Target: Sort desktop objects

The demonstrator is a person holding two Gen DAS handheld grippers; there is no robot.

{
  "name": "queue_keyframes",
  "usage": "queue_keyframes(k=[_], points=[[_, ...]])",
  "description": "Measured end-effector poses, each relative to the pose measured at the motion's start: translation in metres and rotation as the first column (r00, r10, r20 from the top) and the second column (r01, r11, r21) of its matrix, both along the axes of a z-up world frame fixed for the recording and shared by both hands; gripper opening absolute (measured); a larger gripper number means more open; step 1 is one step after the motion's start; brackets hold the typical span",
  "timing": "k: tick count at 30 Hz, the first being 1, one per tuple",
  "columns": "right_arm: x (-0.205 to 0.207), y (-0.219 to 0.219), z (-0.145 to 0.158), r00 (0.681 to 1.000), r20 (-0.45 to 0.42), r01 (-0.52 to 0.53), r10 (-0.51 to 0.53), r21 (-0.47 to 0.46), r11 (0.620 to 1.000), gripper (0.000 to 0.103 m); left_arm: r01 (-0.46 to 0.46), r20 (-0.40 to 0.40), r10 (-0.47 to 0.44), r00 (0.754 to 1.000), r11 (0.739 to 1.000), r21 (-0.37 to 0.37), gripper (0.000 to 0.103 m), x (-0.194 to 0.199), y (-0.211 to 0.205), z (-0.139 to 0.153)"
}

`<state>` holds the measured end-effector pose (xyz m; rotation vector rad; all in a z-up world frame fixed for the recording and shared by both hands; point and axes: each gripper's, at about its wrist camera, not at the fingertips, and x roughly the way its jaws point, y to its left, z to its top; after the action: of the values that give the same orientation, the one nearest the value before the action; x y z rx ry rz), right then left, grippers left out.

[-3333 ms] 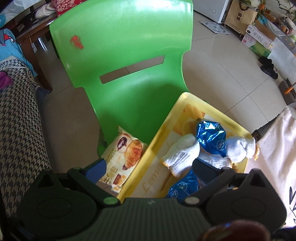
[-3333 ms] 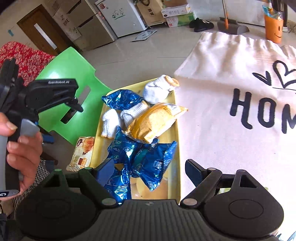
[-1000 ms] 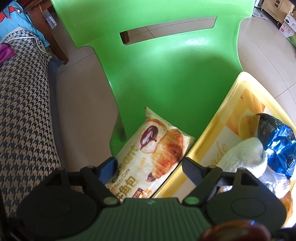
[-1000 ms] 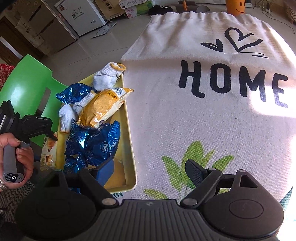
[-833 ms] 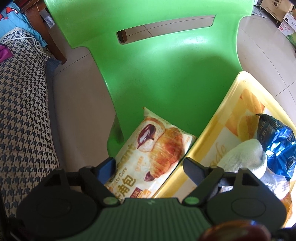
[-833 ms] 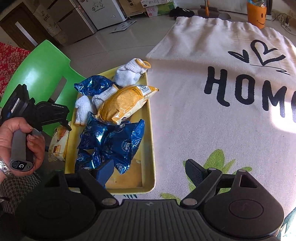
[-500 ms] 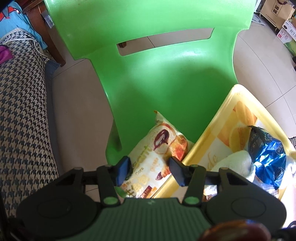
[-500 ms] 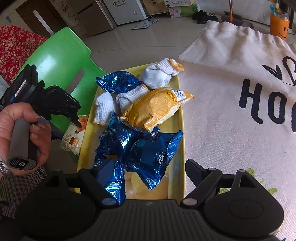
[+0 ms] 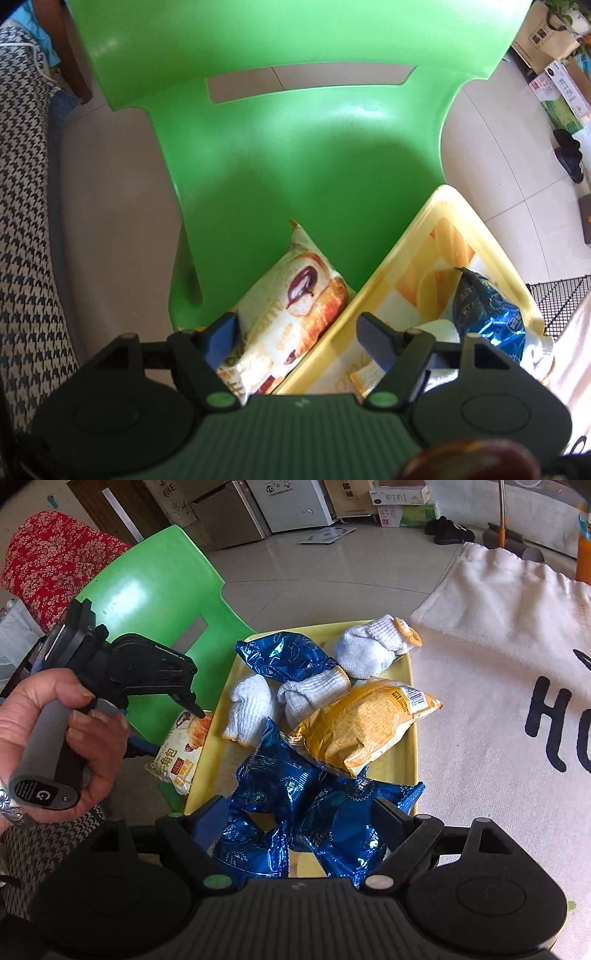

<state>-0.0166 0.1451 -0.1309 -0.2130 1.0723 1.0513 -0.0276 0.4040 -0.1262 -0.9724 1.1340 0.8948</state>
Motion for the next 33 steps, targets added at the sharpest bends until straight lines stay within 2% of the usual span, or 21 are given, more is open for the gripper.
queue_keyframes(k=[2, 6, 10, 14, 15, 18, 20, 24, 26, 30, 33], points=[[-0.003, 0.003, 0.003, 0.999, 0.019, -0.031, 0.031, 0.003, 1.0, 0.085, 0.022, 0.021, -0.022, 1.0, 1.0, -0.006, 0.08, -0.002, 0.004, -0.004], [-0.008, 0.011, 0.008, 0.995, 0.046, -0.091, 0.09, 0.01, 0.996, 0.085, 0.052, 0.093, -0.047, 0.995, 0.997, -0.054, 0.096, -0.003, 0.01, -0.006], [-0.016, 0.02, 0.013, 0.982, 0.091, -0.168, 0.166, 0.018, 0.986, 0.085, 0.09, 0.127, -0.078, 0.989, 0.992, -0.093, 0.1, -0.004, 0.016, -0.008], [-0.03, 0.023, 0.015, 0.954, 0.16, -0.259, 0.253, 0.018, 0.966, 0.085, 0.124, 0.172, -0.099, 0.98, 0.982, -0.143, 0.102, -0.011, 0.027, -0.01], [-0.032, 0.023, 0.016, 0.947, 0.172, -0.279, 0.271, 0.022, 0.96, 0.085, 0.132, 0.165, -0.109, 0.98, 0.982, -0.138, 0.102, -0.012, 0.029, -0.009], [-0.039, 0.025, 0.016, 0.93, 0.2, -0.321, 0.309, 0.031, 0.947, 0.085, 0.122, 0.086, -0.118, 0.989, 0.992, -0.044, 0.102, -0.021, 0.036, 0.004], [-0.043, 0.031, 0.016, 0.921, 0.216, -0.339, 0.325, 0.032, 0.94, 0.085, 0.142, 0.07, -0.142, 0.987, 0.99, -0.001, 0.102, -0.025, 0.037, 0.018], [-0.051, 0.05, 0.015, 0.89, 0.264, -0.389, 0.372, 0.012, 0.921, 0.085, 0.106, 0.094, -0.102, 0.99, 0.994, -0.036, 0.102, -0.038, 0.032, 0.039], [-0.052, 0.063, 0.016, 0.887, 0.266, -0.394, 0.377, 0.011, 0.919, 0.085, 0.103, 0.116, -0.101, 0.988, 0.995, -0.014, 0.102, -0.045, 0.027, 0.054], [-0.053, 0.086, 0.021, 0.886, 0.25, -0.409, 0.39, 0.027, 0.912, 0.085, 0.086, 0.108, -0.091, 0.99, 0.995, 0.052, 0.102, -0.064, 0.021, 0.081], [-0.06, 0.106, 0.02, 0.866, 0.271, -0.437, 0.419, 0.005, 0.899, 0.085, 0.012, 0.16, -0.027, 0.987, 0.996, 0.092, 0.102, -0.092, 0.02, 0.101]])
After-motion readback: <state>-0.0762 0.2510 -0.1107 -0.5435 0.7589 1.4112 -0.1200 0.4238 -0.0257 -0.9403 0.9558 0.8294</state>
